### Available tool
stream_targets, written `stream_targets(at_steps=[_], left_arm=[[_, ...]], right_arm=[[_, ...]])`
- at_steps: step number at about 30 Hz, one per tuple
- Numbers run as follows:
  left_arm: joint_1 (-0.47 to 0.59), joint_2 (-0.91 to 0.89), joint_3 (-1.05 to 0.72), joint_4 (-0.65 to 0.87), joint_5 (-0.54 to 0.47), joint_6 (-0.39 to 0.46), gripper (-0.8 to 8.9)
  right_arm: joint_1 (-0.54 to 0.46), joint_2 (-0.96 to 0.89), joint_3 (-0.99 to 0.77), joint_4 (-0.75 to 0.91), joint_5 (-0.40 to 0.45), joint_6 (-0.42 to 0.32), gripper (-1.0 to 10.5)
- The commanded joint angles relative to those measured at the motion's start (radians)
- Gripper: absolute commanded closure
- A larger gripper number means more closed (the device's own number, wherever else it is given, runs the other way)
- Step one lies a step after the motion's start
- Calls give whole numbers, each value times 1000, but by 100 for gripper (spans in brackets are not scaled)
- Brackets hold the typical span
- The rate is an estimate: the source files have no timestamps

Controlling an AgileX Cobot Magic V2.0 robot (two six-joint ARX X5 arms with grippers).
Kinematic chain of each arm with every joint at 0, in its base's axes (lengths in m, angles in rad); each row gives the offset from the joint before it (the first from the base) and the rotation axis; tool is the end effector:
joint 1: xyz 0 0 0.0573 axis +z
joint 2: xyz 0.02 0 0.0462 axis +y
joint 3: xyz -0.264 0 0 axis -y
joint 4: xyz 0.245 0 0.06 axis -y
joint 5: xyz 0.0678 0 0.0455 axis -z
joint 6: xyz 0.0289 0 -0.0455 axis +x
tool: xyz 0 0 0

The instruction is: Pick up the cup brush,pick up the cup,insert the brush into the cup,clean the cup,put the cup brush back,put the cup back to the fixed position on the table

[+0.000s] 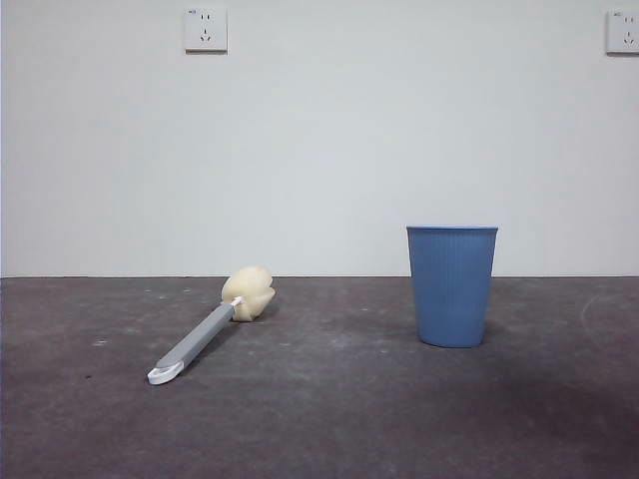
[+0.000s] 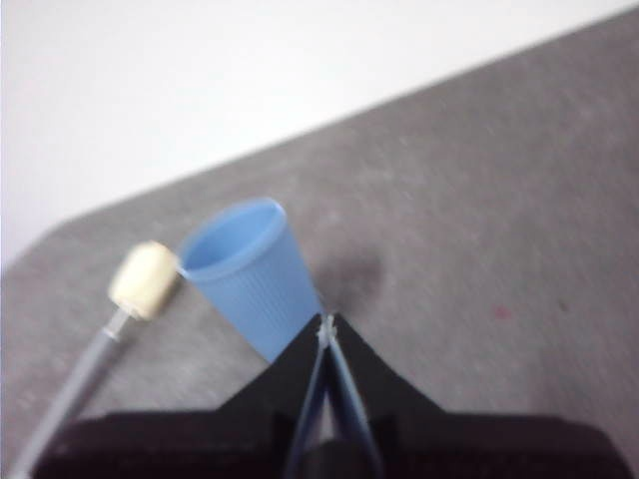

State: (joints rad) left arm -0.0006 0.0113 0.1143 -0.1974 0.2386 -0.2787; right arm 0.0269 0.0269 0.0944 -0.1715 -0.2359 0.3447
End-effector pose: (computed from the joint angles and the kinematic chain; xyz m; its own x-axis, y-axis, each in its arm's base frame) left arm 0.0890 -0.0069 0.1823 0.9672 -0.2369 -0.0916 0.2008 0.9341 -0.2953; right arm 0.0917 0.0092 0.1770 0.9604 0.2596 -0.1009 -0.2082 0.9098 0.3589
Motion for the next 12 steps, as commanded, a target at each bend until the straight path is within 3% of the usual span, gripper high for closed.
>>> stream_targets(at_steps=[1, 5, 12], left_arm=[[2, 13, 64, -32, 7, -19, 820], [2, 55, 167, -112, 45, -16, 820], [2, 185, 358, -299, 188, 49, 820]], right_arm=[[5, 28, 67, -3, -30, 24, 958], [13, 93, 178, -79, -68, 15, 958], [30, 266, 427, -351, -208, -149, 958]])
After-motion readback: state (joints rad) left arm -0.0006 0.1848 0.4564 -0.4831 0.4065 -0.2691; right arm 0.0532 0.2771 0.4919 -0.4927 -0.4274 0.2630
